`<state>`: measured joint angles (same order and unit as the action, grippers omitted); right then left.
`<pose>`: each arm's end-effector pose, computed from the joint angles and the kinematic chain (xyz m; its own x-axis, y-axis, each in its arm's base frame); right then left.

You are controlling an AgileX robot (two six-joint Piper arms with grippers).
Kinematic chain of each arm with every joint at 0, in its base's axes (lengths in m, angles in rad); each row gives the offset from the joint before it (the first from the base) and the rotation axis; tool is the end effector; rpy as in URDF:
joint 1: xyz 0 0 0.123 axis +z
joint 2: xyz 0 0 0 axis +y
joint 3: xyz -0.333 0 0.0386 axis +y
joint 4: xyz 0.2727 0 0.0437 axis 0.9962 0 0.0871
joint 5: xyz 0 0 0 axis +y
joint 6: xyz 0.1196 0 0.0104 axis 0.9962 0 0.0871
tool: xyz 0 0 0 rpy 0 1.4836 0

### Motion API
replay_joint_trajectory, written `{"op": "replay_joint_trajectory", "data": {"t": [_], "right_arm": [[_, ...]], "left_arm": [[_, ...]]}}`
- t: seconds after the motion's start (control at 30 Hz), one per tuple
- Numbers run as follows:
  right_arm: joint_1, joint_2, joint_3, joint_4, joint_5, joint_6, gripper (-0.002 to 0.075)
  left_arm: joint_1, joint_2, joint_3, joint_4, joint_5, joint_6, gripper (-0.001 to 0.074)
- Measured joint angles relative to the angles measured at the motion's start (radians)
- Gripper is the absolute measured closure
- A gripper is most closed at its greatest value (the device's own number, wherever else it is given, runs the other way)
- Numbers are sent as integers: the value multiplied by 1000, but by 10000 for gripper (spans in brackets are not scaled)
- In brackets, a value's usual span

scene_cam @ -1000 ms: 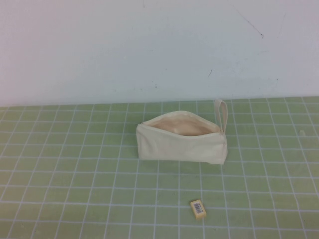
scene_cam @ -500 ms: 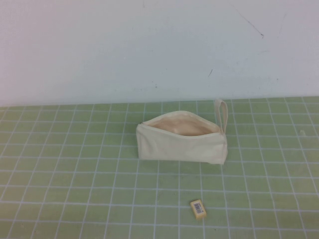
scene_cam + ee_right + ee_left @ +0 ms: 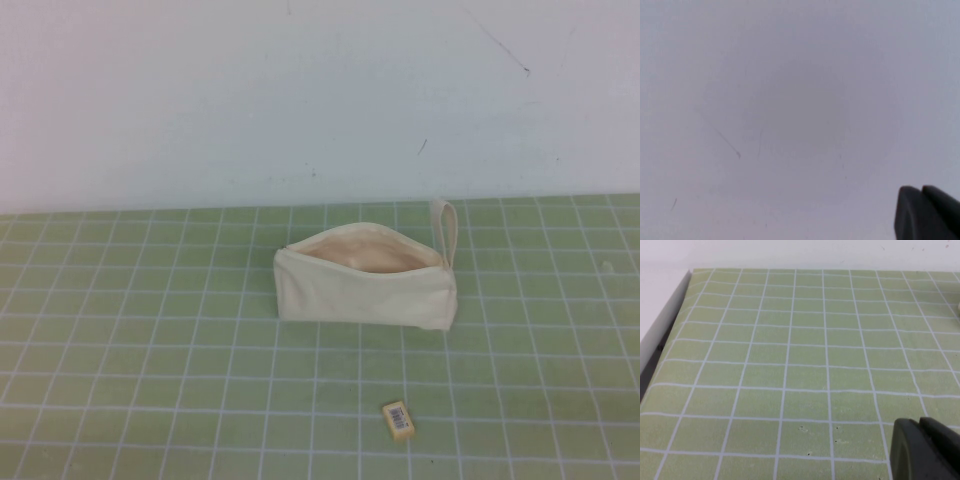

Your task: Put eraser into pencil case

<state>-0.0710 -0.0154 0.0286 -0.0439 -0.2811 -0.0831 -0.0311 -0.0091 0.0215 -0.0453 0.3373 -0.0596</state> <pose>0.0523 -0.0023 0.2382 0.3364 -0.1492 -0.9298 0.1024 0.9873 -0.1214 0.0557 -0.0035 0.1677 -0.2624 -0.0940 -0.9604 0.0189 0.9945 -0.1025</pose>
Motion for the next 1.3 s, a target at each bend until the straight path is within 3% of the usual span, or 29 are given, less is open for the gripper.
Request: {"op": "replay_joint_trajectory", "data": {"t": [0.2, 0.47, 0.6, 0.9, 1.1, 1.3], "right_arm": [[0, 0, -5, 4, -105, 0, 727], [0, 52, -375, 6, 375, 31, 727], [0, 220, -589, 49, 661, -43, 727], [0, 681, -932, 316, 1066, -505, 727], [8, 967, -970, 453, 1158, -634, 727], [154, 1215, -970, 479, 1121, -662, 727]], "left_arm": [[0, 0, 0, 0, 0, 0, 736], [0, 0, 0, 0, 0, 0, 736], [0, 0, 0, 0, 0, 0, 736], [0, 0, 0, 0, 0, 0, 736], [0, 0, 0, 1, 0, 0, 736], [0, 0, 0, 1, 0, 0, 736]]}}
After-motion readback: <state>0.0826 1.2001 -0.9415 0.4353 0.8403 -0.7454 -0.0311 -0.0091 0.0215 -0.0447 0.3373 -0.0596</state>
